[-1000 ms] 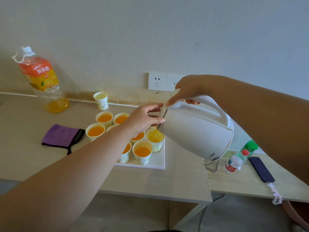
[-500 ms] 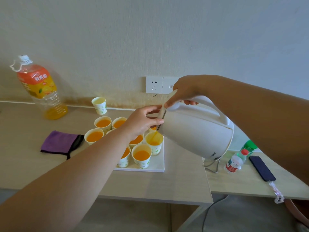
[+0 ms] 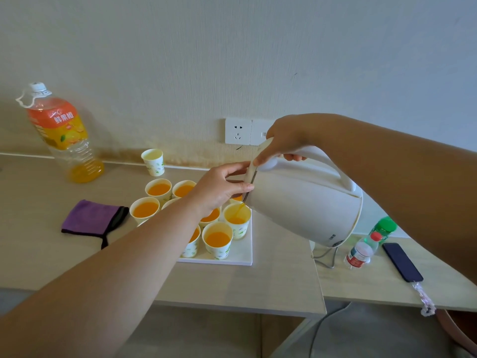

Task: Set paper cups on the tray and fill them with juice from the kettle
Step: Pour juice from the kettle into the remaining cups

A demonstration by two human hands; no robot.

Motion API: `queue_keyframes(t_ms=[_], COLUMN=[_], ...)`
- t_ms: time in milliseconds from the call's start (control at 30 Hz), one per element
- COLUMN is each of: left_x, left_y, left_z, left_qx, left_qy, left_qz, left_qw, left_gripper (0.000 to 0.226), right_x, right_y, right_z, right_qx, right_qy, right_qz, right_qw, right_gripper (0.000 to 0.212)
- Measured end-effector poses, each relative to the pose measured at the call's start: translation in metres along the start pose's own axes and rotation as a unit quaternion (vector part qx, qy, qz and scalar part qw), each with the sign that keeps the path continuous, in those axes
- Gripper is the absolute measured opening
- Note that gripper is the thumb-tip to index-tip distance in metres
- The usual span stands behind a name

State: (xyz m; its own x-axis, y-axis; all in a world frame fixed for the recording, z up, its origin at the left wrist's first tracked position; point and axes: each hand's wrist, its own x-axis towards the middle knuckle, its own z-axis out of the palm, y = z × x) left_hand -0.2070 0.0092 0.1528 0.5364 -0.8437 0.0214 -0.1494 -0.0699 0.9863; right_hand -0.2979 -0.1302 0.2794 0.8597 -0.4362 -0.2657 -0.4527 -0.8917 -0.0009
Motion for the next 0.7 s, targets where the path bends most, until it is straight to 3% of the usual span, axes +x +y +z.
queue_keyframes(t_ms=[700], left_x=[-0.0028], left_y=[0.0097], left_z=[0.0010], left_qx=[-0.020], left_qy=[-0.008], left_qz=[0.006], left_qw=[1.000], left_gripper=[0.051], right_x=[0.0027], right_y=[-0.0026], right_z=[-0.0092], right_qx=[-0.009], right_qy=[-0.013], right_qz=[0.018], right_qw=[1.000], right_gripper=[0.059])
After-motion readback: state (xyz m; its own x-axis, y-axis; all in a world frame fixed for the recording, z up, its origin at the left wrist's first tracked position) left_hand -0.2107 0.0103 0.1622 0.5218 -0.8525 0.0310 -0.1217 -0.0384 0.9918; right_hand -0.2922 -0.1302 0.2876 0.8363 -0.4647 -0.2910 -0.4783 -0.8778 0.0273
